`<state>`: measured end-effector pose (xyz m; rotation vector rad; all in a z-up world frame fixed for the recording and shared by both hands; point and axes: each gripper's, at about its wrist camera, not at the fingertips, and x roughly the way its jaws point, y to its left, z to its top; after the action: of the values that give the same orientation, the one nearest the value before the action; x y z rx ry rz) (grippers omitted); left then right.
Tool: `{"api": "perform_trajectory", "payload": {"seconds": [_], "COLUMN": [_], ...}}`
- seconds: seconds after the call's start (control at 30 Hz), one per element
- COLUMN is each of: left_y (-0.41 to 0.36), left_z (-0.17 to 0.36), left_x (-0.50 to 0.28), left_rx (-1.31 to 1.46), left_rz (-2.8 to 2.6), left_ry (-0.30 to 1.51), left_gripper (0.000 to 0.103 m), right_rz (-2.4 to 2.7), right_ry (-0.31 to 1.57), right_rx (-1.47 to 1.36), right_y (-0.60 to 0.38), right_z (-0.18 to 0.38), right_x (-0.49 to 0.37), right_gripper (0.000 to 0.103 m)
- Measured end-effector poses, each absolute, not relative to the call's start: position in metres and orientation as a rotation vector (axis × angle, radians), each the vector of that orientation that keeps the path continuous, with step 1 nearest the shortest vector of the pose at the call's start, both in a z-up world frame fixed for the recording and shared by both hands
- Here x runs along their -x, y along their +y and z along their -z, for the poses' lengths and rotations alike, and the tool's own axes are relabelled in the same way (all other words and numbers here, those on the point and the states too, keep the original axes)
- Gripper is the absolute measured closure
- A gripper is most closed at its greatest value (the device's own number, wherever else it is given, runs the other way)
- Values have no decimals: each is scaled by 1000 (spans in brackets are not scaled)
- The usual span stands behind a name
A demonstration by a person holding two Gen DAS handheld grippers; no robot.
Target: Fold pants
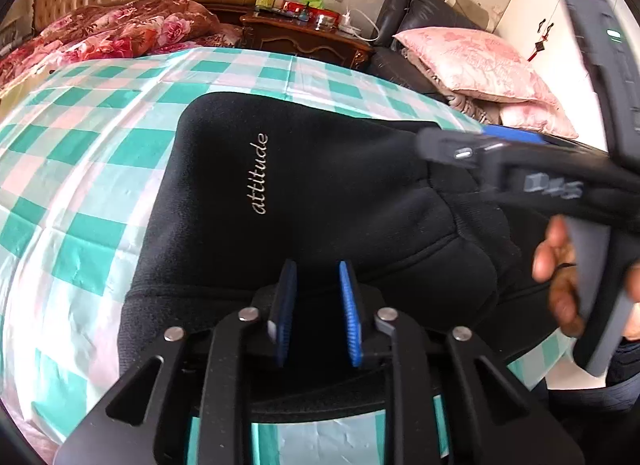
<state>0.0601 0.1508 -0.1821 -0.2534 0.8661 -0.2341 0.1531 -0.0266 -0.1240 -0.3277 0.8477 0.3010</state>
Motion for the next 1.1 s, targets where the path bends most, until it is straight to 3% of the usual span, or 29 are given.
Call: {"api": "perform_trajectory", "payload": {"seconds": [0.17, 0.23, 0.27, 0.5, 0.7, 1.1], "left_y": [160, 174, 183, 256, 254, 245], "left_z": [161, 148, 146, 182, 210, 221], "left_x": [-43, -29, -24, -16, -16, -19], "left_rx": [305, 314, 332, 662, 706, 690], "left_rz": [220, 177, 148, 132, 214, 217], "left_ry": [749, 670, 652, 694, 748, 771], "left_gripper": [63, 34, 29, 29, 29, 48], "right_rz": [-304, -294, -288, -279, -268, -255], "right_ry": [953, 977, 990, 992, 993, 1002], "right_rx": [340, 375, 377, 387, 390, 390], "right_y": [-17, -14, -15, -13, -12, -11], "right_z": [153, 166, 173, 178, 180, 179], "right_x": [-172, -175, -176, -178, -179, -182], "right_gripper": [13, 13, 12, 11, 8, 7]}}
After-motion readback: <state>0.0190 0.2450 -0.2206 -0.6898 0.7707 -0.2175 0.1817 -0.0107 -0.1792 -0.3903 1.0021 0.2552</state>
